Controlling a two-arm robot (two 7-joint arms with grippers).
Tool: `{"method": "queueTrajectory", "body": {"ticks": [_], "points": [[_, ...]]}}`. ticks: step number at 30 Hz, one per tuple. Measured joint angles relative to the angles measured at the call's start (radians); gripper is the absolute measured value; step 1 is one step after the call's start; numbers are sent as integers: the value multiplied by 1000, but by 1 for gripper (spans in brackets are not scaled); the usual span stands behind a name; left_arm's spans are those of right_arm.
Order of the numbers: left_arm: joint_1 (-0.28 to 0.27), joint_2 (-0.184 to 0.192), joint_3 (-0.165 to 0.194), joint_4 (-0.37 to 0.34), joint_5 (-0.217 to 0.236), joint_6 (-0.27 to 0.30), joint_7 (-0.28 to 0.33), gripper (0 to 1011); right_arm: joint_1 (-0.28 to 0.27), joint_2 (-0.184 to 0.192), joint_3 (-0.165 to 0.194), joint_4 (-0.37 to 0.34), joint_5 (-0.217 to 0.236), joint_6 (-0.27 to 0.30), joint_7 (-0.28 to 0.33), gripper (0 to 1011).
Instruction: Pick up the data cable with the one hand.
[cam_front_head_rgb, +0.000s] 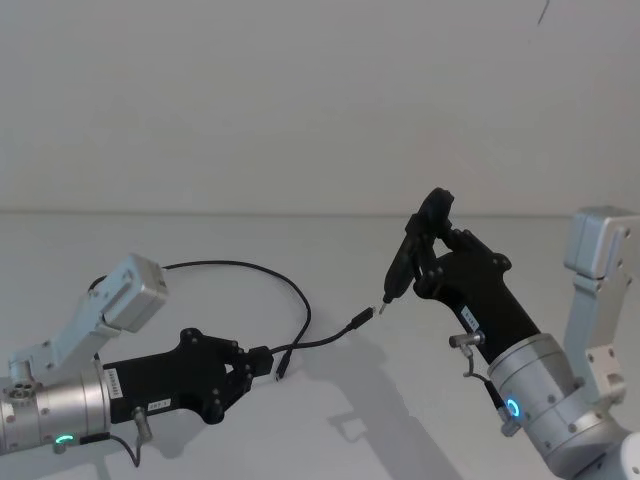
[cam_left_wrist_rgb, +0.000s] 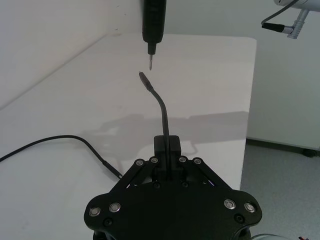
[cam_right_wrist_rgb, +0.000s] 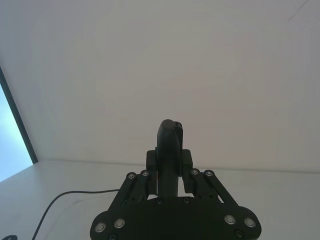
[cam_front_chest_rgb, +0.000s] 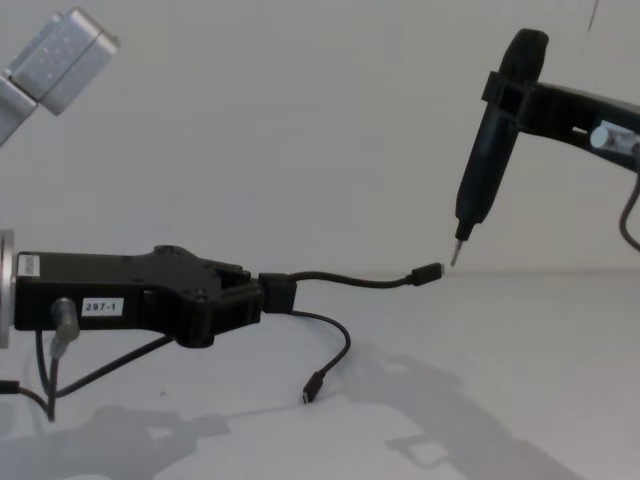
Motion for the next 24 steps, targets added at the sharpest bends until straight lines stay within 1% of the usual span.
{"method": "queueTrajectory", "body": {"ticks": [24], "points": [[0,0,0,0,0,0,0,44,24,-15,3,60,-7,-39,43,279]]}}
